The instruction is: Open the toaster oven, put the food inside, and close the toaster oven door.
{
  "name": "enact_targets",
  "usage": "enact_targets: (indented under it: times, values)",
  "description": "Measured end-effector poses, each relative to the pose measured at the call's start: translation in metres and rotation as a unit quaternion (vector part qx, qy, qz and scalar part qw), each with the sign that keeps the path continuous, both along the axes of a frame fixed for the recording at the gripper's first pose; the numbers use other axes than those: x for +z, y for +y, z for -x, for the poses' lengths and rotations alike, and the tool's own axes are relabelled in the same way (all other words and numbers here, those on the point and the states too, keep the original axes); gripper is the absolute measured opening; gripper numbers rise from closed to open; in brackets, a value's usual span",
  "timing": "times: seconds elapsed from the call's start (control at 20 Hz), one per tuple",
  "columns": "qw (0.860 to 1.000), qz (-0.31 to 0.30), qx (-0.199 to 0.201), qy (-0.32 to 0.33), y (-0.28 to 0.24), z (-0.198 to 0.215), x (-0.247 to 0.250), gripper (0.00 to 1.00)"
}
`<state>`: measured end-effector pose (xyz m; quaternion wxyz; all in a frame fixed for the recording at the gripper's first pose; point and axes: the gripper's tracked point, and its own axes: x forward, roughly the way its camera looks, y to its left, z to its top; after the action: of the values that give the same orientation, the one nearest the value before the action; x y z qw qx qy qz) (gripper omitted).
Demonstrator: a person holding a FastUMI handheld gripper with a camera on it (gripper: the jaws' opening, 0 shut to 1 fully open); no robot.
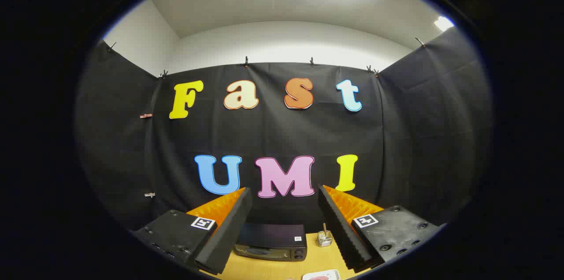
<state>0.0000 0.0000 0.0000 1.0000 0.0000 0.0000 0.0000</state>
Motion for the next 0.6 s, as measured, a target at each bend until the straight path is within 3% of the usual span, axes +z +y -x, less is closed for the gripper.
enact_targets:
  times: [0.6]
  values:
    - [1.000, 0.002, -0.003, 0.006, -0.0008, -0.0028, -0.0028, 0.98]
